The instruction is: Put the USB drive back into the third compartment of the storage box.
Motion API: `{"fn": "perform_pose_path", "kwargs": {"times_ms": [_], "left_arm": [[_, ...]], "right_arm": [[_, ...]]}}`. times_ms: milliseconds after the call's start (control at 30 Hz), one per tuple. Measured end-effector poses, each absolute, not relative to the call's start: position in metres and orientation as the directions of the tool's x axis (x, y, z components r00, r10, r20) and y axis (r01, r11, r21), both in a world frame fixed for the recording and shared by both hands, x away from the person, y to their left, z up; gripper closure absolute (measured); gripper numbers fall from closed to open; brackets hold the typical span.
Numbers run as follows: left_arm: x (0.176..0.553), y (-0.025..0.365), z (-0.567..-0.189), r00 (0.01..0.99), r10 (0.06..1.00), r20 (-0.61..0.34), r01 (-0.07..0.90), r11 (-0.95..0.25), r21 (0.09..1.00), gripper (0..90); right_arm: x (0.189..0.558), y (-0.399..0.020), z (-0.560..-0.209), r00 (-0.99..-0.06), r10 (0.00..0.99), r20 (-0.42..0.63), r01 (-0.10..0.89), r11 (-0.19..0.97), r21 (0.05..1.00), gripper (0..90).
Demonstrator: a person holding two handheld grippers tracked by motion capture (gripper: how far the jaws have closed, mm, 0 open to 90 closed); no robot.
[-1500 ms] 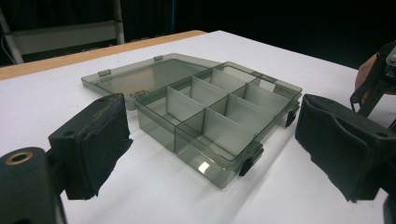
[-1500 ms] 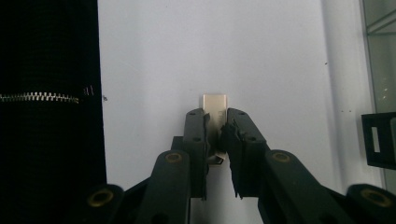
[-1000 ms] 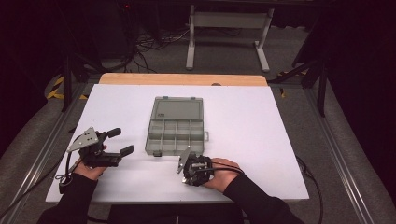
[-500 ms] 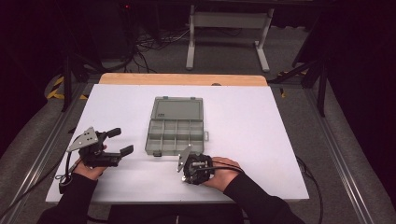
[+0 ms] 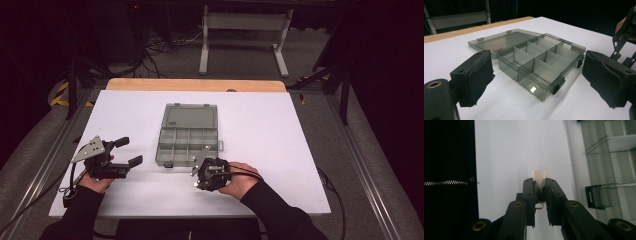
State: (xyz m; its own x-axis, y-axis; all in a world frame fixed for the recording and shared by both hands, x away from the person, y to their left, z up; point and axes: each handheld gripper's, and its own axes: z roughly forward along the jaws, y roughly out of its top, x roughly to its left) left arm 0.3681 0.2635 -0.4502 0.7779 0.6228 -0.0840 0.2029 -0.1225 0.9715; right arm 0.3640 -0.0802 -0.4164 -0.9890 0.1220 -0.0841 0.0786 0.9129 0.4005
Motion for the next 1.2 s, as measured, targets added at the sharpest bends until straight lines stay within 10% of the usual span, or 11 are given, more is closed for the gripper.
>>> {"fn": "perform_pose_path", "kwargs": {"times_ms": [1200], "left_arm": [[0.369, 0.264, -0.451, 0.778, 0.624, -0.077, 0.195, -0.123, 0.973, 10.8]], "right_arm": [[0.403, -0.082, -0.373, -0.969, 0.197, -0.146, 0.102, 0.867, 0.488, 79.4]]}}
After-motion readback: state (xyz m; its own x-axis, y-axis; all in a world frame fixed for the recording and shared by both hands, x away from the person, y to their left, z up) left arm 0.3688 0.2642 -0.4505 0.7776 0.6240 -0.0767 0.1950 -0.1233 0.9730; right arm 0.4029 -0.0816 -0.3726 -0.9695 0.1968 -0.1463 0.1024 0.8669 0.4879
